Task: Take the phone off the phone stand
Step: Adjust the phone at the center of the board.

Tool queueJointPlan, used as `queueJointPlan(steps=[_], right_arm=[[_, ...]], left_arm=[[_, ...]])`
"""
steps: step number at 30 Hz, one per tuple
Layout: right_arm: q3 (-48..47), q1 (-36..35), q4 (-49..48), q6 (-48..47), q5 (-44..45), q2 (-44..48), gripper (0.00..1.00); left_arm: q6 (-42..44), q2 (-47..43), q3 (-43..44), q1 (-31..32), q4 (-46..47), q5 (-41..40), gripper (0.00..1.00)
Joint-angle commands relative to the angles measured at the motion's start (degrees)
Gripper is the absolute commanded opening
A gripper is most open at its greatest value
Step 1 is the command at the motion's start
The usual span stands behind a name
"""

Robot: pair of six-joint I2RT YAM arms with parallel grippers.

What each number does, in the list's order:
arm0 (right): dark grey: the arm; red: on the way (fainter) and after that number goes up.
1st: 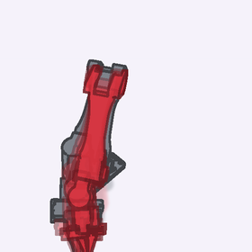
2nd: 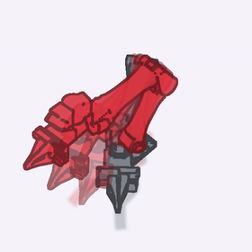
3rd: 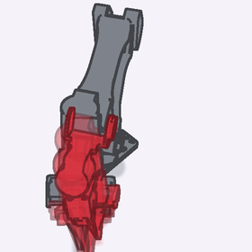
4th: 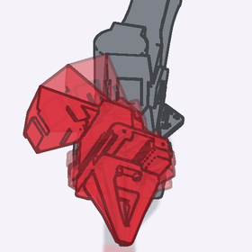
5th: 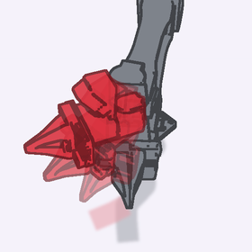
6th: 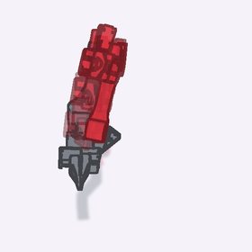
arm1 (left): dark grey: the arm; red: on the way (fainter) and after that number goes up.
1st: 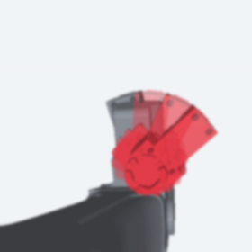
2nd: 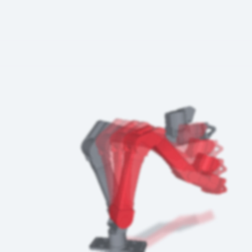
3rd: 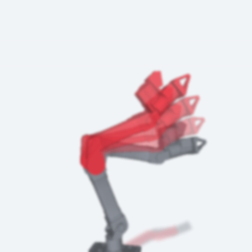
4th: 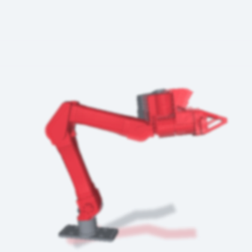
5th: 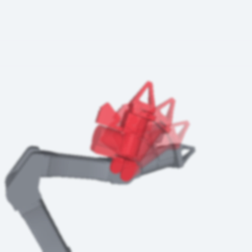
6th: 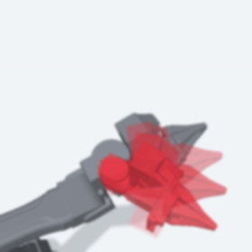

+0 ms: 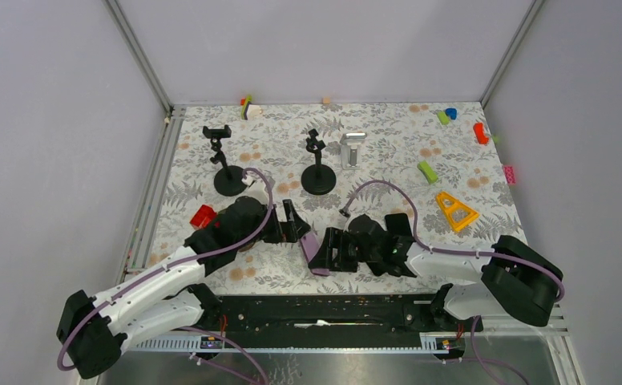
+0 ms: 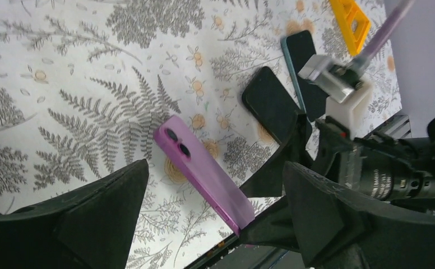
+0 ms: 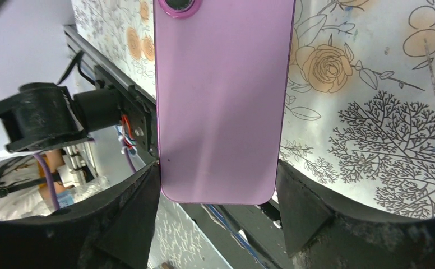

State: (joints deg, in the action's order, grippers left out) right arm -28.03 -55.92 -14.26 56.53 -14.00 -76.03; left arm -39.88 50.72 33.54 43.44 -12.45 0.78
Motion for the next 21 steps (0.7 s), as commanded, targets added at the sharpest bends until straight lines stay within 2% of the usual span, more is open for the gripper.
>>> queueJointPlan(steps=[1,4,10,14,16,18,20,21], right_arm=[[1.2,0.7,-9.9,4.8,2.5,2.9,0.31],[2.3,1.0,-11.9,5.7,3.7,3.3,0.31],[3.3,1.1,-15.5,6.2,3.6,3.6,0.29],[3.8,1.1,-17.5,5.9,3.0,3.7,0.29],[3.6,1.1,-18.3,5.7,1.7,3.1,0.28],[3.8,1.1,-19.6,5.9,1.1,2.5,0.28],[3.9,1.1,-20.1,6.0,0.8,2.2,0.27],[3.8,1.0,-19.9,6.0,0.7,2.1,0.27]], left_arm=[[-5.2,0.3,-0.6,2.0,0.9,-3.8,0.99],[-6.6,1.5,-1.6,2.7,1.3,-3.1,0.99],[-11.4,3.8,-7.8,2.9,11.7,1.8,0.99],[-12.1,7.4,-8.3,2.9,16.5,3.1,0.99],[-11.3,9.3,-7.3,3.0,17.8,3.0,0.95],[-10.5,11.5,-6.1,3.0,19.0,3.4,0.88],[-10.0,13.6,-5.0,3.0,20.2,4.3,0.75],[-9.9,14.5,-4.7,3.0,20.8,4.8,0.64]])
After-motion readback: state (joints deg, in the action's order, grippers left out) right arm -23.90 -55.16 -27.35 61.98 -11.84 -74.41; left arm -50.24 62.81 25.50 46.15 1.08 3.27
